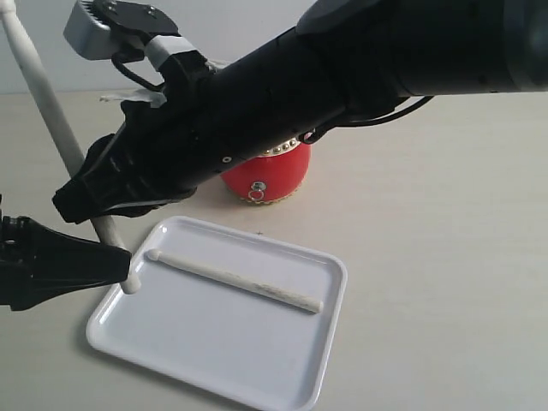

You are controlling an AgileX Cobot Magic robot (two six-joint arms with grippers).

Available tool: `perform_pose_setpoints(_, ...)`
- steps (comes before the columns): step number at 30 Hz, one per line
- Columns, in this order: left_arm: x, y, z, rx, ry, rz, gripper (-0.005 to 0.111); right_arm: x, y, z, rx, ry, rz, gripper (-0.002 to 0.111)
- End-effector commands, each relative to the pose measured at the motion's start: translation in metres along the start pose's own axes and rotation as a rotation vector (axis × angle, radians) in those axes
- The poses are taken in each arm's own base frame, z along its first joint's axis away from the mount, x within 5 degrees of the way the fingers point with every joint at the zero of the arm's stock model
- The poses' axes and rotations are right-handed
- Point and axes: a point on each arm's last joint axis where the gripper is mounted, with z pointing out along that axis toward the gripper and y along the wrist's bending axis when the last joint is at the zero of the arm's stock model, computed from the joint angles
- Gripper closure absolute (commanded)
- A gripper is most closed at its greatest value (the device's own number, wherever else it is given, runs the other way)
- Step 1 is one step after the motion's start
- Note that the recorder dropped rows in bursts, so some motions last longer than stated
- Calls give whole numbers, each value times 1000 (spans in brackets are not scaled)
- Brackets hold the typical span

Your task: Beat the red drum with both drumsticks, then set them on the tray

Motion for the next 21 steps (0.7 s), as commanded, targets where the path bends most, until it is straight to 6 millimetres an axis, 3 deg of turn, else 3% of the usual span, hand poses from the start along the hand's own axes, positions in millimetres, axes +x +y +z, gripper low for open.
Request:
perform_pose_setpoints(1, -3, -3, -1, 29, -35, 2, 89, -2, -2, -1, 21, -13, -8, 108)
perform_pose_setpoints(6, -5, -4, -1, 36, -55, -7, 37, -15, -18, -23, 165, -112, 33, 108)
perform_pose_setpoints(8, -6, -5, -1, 40, -69, -15, 31, -18, -31, -38, 224, -137, 59, 108)
perform_pose_setpoints(11, -6, -6, -3, 37, -76, -2, 47, -19, -59, -65, 330, -101, 129, 108)
perform_pose_setpoints(13, -6, -8, -5, 37, -85, 15, 67, -15, -73, -80, 425, -12, 149, 108)
perform_pose_setpoints(16, -7, -13, -9, 24, -108, 91, 103, -2, -81, -86, 533, 185, 129, 108)
perform_pose_setpoints(21, -12, -11, -19, -108, -199, 152, 107, 27, -80, -65, 542, 505, 77, 108)
